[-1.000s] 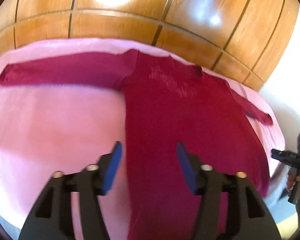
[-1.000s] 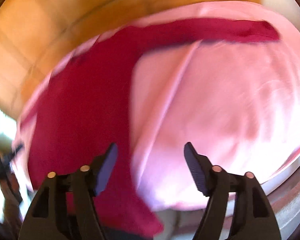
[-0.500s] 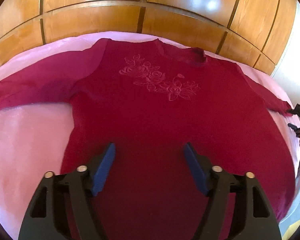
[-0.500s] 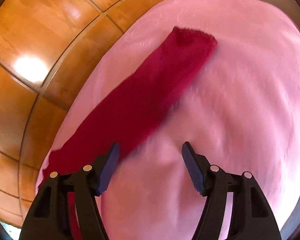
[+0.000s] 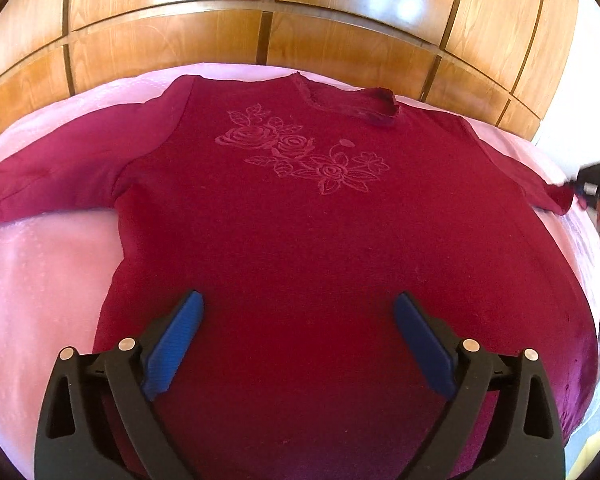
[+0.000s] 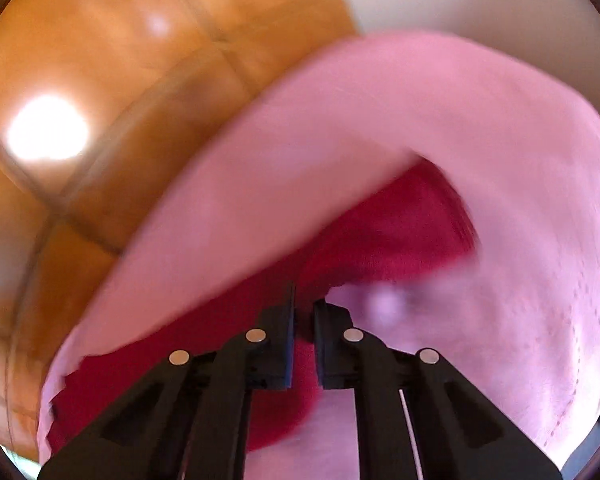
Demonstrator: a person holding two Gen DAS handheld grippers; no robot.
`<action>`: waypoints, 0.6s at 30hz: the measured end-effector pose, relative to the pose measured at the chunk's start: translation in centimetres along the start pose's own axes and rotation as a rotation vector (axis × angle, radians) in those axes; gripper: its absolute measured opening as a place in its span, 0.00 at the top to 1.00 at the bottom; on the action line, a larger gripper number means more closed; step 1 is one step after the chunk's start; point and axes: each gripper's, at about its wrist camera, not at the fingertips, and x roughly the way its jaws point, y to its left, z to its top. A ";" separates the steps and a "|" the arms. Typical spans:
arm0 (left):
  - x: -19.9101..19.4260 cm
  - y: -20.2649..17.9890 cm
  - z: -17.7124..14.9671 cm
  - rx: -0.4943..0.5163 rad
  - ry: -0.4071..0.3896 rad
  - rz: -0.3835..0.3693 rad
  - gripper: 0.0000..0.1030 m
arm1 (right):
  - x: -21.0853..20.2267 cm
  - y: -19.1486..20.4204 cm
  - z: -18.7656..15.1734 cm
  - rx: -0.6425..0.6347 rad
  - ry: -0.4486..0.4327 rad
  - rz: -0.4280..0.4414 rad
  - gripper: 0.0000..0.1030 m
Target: Fold small clothes
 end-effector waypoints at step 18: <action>-0.5 0.1 0.6 -0.018 0.032 -0.040 0.04 | -0.5 34.6 -21.1 -0.593 0.288 0.593 0.84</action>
